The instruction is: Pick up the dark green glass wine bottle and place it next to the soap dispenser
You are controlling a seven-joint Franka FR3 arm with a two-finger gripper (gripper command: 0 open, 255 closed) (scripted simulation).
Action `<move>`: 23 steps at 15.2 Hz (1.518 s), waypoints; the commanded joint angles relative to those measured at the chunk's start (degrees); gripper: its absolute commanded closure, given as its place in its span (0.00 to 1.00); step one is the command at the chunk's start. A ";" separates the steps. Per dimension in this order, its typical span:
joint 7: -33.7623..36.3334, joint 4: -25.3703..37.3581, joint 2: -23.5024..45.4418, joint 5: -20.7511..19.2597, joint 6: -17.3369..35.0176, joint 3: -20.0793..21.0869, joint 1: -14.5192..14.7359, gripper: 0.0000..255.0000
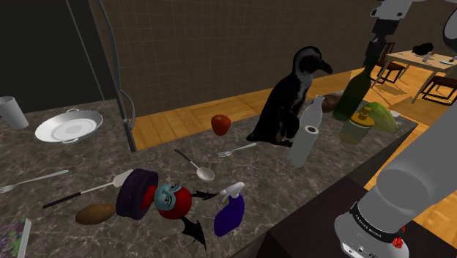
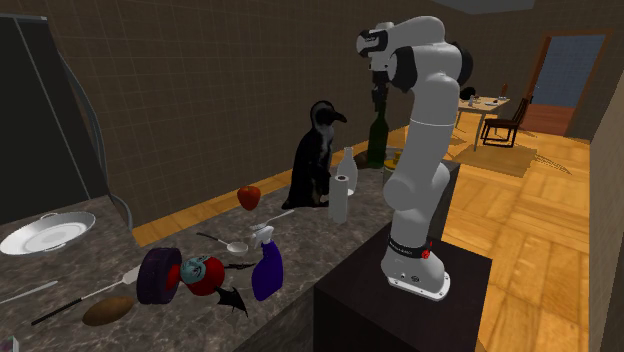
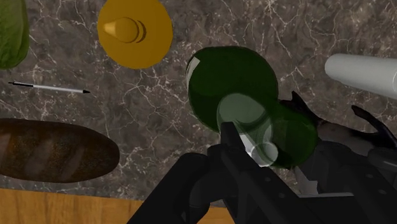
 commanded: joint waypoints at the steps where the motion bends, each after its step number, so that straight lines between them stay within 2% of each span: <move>1: 0.18 -1.92 -0.46 -0.28 1.60 0.05 0.03 1.00; 23: 1.14 -19.60 -1.19 -0.92 18.67 -0.09 -0.10 1.00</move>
